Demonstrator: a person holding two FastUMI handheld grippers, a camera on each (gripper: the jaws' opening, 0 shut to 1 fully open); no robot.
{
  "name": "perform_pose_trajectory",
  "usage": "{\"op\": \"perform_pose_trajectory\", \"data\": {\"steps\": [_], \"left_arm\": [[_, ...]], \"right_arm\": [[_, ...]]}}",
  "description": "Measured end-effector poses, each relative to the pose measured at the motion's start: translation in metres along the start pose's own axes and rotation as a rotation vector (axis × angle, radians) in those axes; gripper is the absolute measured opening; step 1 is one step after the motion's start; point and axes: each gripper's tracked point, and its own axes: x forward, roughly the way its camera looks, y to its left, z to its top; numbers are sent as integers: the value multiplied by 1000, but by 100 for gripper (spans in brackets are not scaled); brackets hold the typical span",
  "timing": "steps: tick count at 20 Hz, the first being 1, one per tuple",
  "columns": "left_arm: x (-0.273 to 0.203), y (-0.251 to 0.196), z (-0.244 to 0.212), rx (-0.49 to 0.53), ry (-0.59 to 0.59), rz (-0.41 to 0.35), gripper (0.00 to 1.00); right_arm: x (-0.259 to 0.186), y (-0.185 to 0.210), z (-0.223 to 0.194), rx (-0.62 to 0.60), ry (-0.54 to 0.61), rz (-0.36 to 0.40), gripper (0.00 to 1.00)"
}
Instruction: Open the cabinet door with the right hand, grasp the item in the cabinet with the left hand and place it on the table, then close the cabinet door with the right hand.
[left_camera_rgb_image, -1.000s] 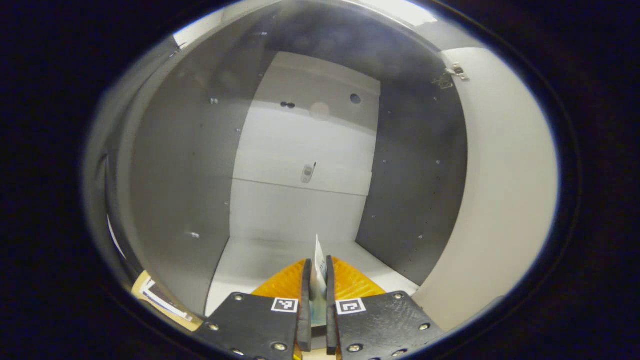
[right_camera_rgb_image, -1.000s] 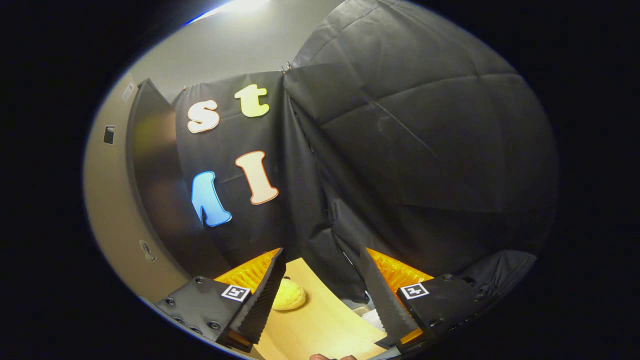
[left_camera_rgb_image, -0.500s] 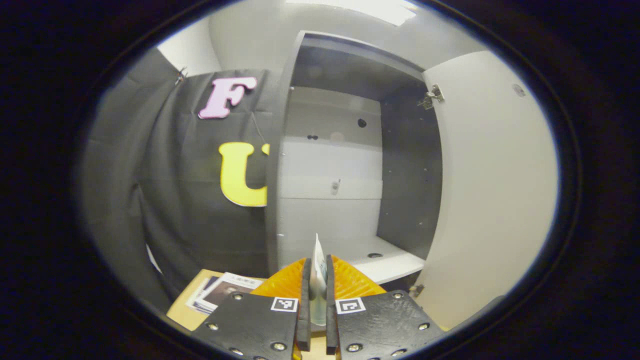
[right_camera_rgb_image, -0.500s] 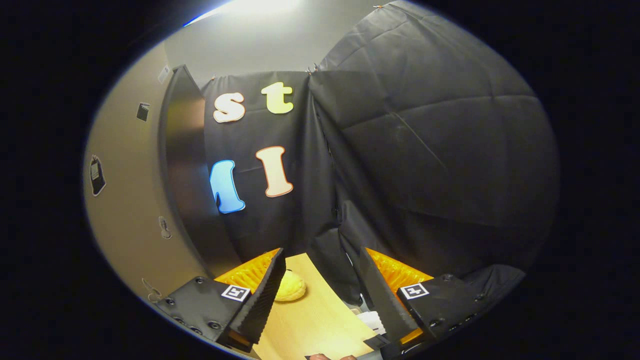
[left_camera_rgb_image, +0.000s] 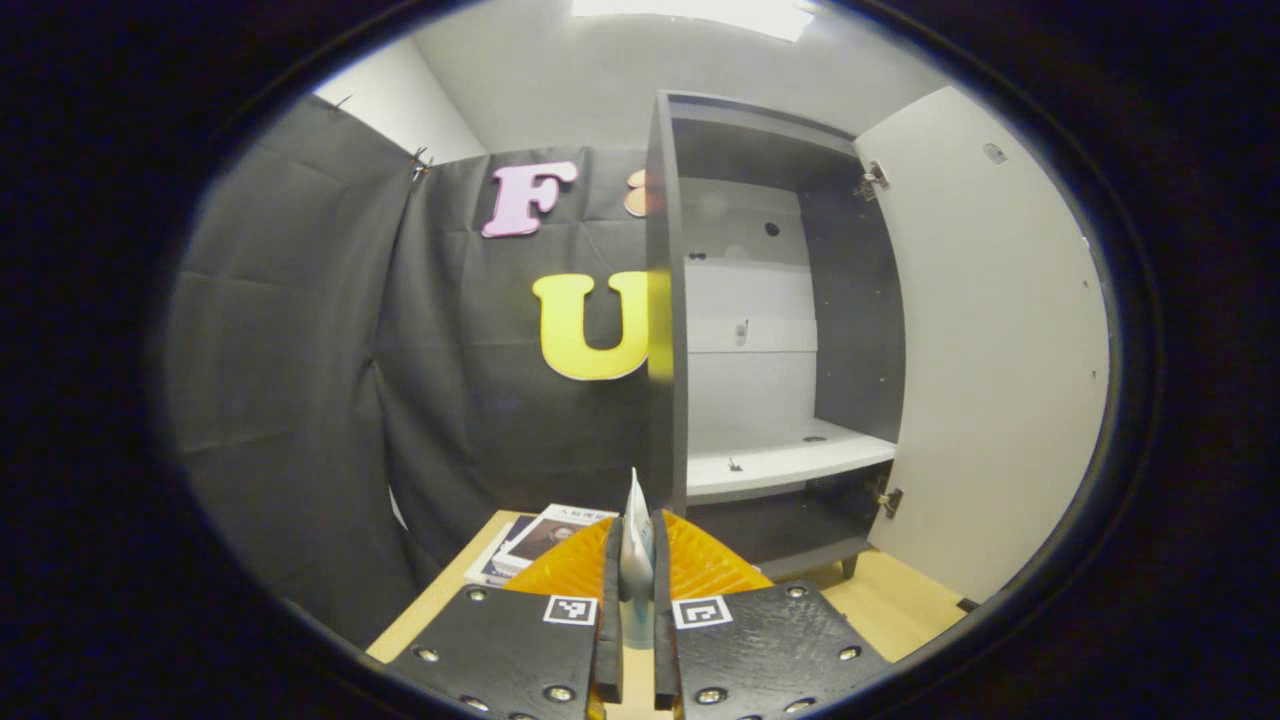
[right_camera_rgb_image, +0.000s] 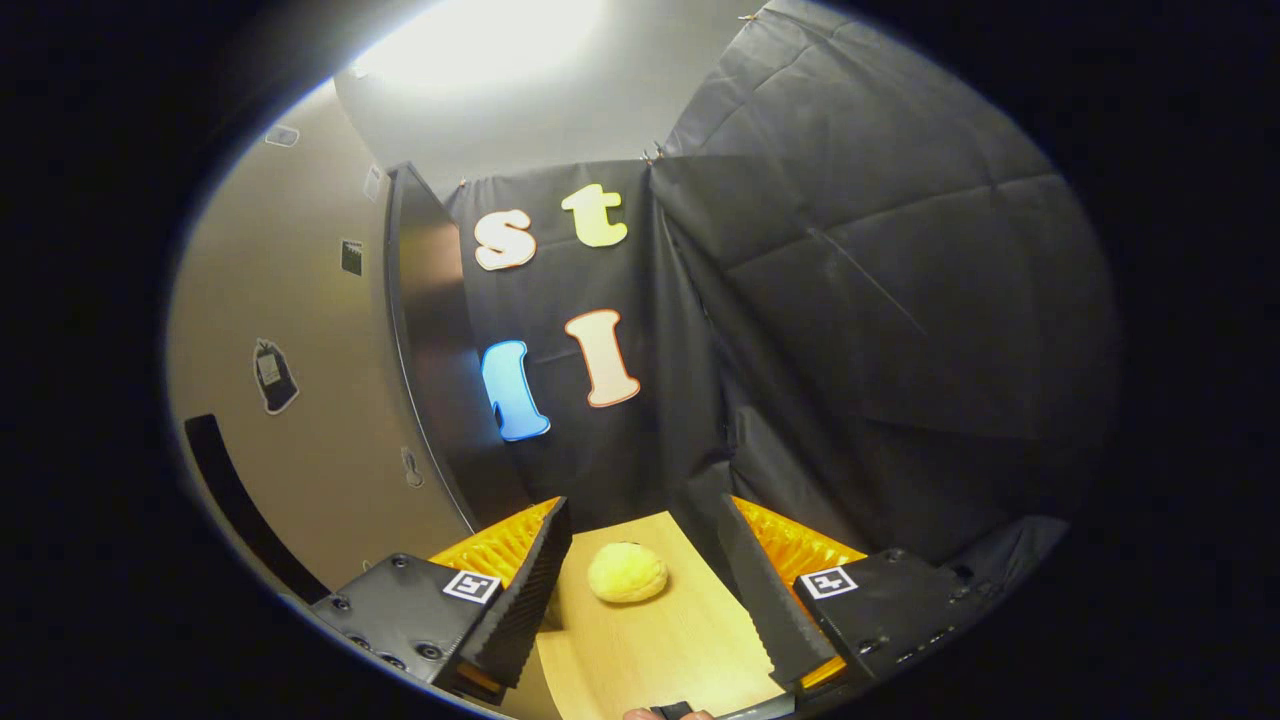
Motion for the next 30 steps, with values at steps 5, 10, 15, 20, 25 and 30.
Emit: {"op": "perform_pose_trajectory", "data": {"steps": [5,10,15,20,25,30], "left_arm": [[4,28,-95,-147,68,97,13],[19,37,-168,-92,78,159,13],[28,23,-225,-23,98,163,13],[27,3,-279,59,160,153,15],[26,-8,-297,46,158,132,12],[15,-11,-299,25,140,139,22]], "right_arm": [[-1,9,-3,87,1,46,93],[16,-5,3,-6,-22,9,94],[18,-19,8,-2,-12,-38,94],[19,-21,-17,86,95,-49,94],[23,-21,-22,233,127,-59,95],[16,-27,-20,210,104,-80,95]]}}
